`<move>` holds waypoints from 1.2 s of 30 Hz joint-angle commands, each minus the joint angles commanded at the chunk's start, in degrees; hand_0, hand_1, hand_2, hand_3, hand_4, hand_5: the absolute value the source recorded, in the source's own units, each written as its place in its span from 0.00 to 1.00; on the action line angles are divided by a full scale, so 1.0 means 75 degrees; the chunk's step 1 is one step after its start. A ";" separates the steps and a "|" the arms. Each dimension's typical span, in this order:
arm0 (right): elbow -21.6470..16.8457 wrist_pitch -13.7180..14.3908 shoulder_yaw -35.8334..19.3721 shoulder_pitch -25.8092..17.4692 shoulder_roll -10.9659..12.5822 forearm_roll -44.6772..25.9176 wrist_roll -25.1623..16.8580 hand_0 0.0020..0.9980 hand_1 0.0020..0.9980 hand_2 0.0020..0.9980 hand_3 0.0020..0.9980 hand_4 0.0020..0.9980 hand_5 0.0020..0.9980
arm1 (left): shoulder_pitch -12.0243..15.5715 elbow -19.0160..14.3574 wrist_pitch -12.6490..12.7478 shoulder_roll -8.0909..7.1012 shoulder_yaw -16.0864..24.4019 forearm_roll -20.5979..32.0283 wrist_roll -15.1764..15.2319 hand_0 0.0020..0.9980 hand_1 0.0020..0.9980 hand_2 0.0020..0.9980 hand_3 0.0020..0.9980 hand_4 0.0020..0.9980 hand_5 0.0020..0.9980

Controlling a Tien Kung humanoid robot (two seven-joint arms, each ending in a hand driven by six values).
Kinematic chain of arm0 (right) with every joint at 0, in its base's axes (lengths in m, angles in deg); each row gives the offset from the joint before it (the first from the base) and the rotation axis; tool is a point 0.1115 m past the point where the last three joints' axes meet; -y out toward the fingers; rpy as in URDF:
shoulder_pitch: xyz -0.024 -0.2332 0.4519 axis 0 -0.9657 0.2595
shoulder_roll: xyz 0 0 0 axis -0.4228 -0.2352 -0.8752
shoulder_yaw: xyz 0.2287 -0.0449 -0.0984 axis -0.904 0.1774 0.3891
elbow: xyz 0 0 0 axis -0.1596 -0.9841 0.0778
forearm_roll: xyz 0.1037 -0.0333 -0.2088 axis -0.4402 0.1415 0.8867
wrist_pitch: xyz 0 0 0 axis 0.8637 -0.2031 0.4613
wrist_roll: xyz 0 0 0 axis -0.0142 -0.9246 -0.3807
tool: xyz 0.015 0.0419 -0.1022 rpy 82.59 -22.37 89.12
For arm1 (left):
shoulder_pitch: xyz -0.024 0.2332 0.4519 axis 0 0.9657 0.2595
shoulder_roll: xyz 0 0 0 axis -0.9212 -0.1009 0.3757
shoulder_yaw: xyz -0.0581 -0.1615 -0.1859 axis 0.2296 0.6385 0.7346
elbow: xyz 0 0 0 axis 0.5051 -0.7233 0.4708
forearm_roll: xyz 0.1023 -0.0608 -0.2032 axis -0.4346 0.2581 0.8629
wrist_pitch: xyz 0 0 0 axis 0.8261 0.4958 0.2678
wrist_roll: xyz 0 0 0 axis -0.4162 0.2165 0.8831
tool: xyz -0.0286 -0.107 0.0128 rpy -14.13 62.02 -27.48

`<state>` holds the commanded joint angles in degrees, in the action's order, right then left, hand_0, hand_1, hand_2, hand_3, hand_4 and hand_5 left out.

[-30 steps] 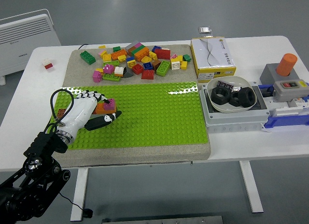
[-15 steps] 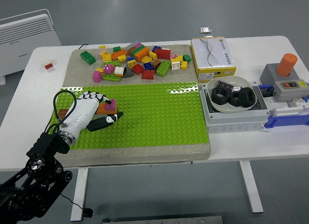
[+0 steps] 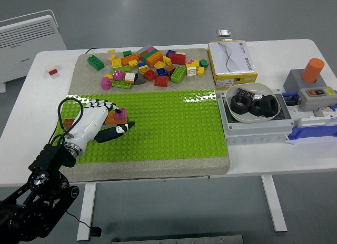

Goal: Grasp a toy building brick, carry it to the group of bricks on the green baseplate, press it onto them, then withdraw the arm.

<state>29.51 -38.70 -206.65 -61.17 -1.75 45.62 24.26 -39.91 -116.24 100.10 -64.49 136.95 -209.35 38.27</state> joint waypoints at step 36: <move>-0.0157 -0.0211 0.0000 -0.0032 -0.0081 0.0000 -0.0016 0.67 0.66 0.74 0.74 0.72 1.00 | 0.1213 -0.1778 -0.0008 -0.0824 0.1293 0.0000 0.0907 0.91 0.87 0.83 0.79 0.84 0.00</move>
<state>28.33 -40.28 -206.65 -61.41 -2.36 45.62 24.14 -30.81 -129.57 100.05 -70.67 146.65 -209.35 45.07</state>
